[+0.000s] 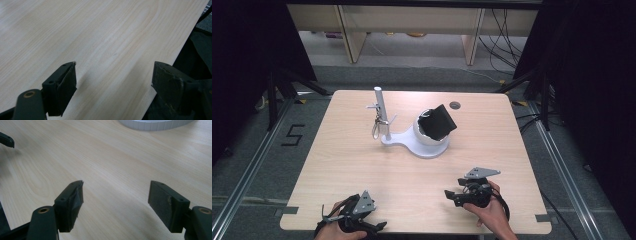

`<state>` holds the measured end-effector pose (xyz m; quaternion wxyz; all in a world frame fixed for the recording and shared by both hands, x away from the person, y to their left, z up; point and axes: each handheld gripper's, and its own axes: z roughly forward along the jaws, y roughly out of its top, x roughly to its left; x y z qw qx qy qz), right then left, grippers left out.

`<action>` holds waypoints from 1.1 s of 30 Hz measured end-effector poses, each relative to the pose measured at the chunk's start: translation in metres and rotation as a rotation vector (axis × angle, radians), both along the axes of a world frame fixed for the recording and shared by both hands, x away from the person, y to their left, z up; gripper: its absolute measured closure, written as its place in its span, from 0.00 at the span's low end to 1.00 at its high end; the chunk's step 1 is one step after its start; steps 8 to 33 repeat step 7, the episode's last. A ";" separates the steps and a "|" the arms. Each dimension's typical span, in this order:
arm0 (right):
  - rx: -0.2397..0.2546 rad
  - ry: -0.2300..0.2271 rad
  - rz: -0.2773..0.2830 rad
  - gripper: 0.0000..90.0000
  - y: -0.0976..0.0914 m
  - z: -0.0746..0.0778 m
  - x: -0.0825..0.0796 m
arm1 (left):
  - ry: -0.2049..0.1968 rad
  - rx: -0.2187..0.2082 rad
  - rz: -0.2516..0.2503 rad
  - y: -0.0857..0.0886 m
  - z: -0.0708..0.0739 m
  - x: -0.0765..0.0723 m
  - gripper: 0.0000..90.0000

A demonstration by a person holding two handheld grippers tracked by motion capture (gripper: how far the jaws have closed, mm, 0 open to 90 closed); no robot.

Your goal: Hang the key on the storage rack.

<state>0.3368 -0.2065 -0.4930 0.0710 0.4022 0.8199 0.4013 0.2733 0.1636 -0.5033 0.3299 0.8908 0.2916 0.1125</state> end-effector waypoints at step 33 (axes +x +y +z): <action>0.019 0.025 -0.004 0.32 0.001 0.000 -0.001 | 0.007 -0.001 0.010 0.001 -0.001 0.001 0.21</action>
